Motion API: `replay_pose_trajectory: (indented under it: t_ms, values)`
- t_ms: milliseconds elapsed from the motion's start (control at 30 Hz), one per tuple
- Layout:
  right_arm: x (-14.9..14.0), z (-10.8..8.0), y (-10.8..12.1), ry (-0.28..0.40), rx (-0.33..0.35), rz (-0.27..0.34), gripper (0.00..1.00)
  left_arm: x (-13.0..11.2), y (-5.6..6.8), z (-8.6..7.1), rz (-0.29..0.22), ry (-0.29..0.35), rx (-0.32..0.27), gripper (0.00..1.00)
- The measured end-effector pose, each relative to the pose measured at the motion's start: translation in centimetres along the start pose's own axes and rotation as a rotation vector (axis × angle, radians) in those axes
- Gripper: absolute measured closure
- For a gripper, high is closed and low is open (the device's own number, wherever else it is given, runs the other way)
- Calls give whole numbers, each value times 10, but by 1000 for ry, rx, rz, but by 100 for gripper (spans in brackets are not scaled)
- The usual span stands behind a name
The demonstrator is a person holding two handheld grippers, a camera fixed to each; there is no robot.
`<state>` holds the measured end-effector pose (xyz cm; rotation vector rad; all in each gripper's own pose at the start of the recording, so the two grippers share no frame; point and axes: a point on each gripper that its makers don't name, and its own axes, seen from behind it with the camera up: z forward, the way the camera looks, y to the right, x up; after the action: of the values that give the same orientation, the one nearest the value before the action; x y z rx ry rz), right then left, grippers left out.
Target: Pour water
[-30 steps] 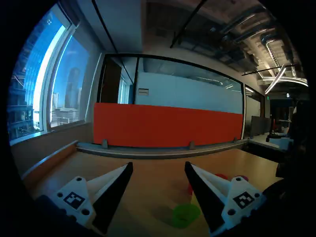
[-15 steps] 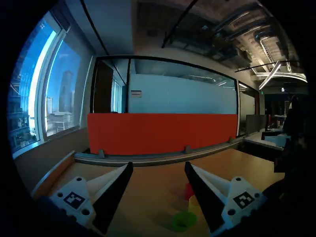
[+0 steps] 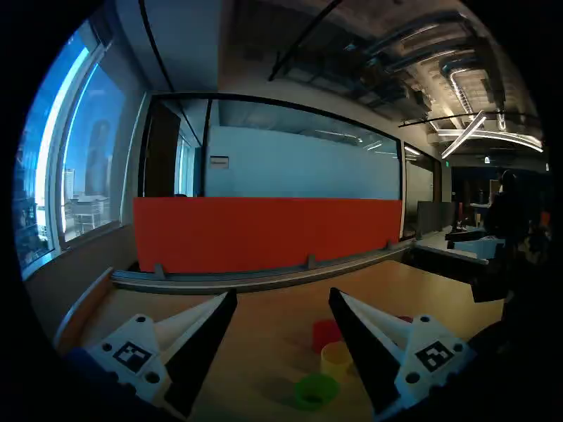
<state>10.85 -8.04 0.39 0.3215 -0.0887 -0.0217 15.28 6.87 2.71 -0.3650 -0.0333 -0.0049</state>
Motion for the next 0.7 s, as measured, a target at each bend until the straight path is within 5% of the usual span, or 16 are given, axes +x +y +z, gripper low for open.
replay_pose_trajectory:
  t_ms: [400, 700]
  values:
    - [10, -1, -54, -5, 225, -27, 0, 2, 26, -7, -13, -2, -155, 3]
    - [12, 1, -73, -26, 314, -43, 0, 4, 34, -9, 21, -2, -220, 3]
